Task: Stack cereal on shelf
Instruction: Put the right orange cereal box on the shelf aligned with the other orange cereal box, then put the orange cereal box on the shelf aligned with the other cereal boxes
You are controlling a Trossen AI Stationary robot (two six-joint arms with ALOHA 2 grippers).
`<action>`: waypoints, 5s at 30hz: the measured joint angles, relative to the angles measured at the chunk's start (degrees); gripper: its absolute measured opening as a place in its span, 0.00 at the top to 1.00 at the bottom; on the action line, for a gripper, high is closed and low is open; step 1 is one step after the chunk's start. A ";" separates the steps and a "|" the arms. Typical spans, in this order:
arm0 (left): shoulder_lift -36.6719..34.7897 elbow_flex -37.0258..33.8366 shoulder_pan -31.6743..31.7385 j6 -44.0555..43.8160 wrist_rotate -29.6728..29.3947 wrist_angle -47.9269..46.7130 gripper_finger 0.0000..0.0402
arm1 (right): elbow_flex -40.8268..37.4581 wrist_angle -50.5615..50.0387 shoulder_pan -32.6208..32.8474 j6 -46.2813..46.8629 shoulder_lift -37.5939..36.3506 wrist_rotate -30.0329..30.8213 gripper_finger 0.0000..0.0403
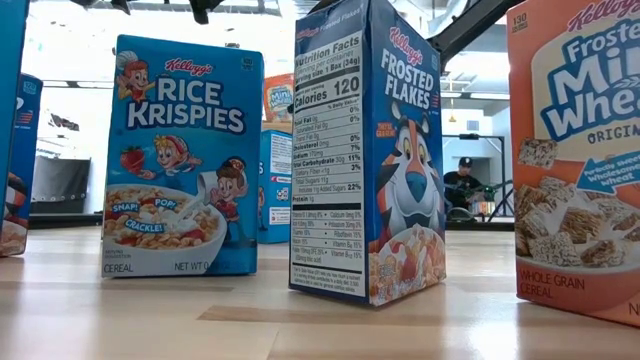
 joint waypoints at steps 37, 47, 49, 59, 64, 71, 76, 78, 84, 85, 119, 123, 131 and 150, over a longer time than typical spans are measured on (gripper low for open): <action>0.09 0.00 0.00 0.72 -0.20 -1.61 0.43 | 0.15 9.53 1.93 3.78 2.69 -1.08 0.53; 0.09 0.00 -0.02 0.96 -0.17 -1.53 0.43 | 0.02 11.38 1.62 5.60 4.96 -1.14 0.53; 0.09 0.00 -0.02 1.00 -0.17 -1.54 0.43 | 0.02 11.48 1.31 5.69 4.96 -1.12 0.53; 0.09 0.00 -0.02 1.90 -0.17 -1.59 0.43 | 0.11 8.68 0.24 5.46 4.94 -1.29 0.41; 0.09 0.00 0.02 1.92 -0.17 -1.67 0.43 | 0.62 7.83 0.20 5.24 4.96 -1.29 0.33; 0.09 0.00 0.02 1.92 -0.26 -1.65 0.43 | 2.12 -0.76 -0.35 2.97 2.67 -1.13 0.33; 0.09 0.00 0.02 2.09 -0.42 -1.64 0.43 | 2.12 -6.75 -1.78 1.22 -0.37 -1.22 0.33; 0.09 0.00 0.02 2.12 -0.72 -1.79 0.43 | 2.10 -9.63 -2.33 0.87 -1.47 -1.24 0.33; 0.07 0.00 0.02 1.78 0.23 -2.72 0.43 | 2.07 -19.25 -3.73 -0.10 -8.06 -1.36 0.33; 0.07 0.00 0.02 1.47 0.51 -2.96 0.43 | 2.07 -21.08 -3.94 -0.16 -9.37 -1.38 0.33; 15.75 32.42 -52.53 19.45 -24.67 -69.46 0.43 | 2.04 -91.01 43.36 48.05 -41.46 25.37 0.33; 18.09 34.39 -52.52 22.13 -20.30 -67.78 0.43 | 1.97 -91.39 55.09 66.20 -41.06 30.66 0.33; 17.57 35.30 -52.24 27.52 -15.15 -67.79 0.43 | 2.03 -91.69 72.21 92.97 -33.97 37.68 0.33; 16.40 35.28 -52.54 26.09 -7.59 -72.89 0.43 | 2.05 -68.90 69.05 86.74 -11.95 25.88 0.33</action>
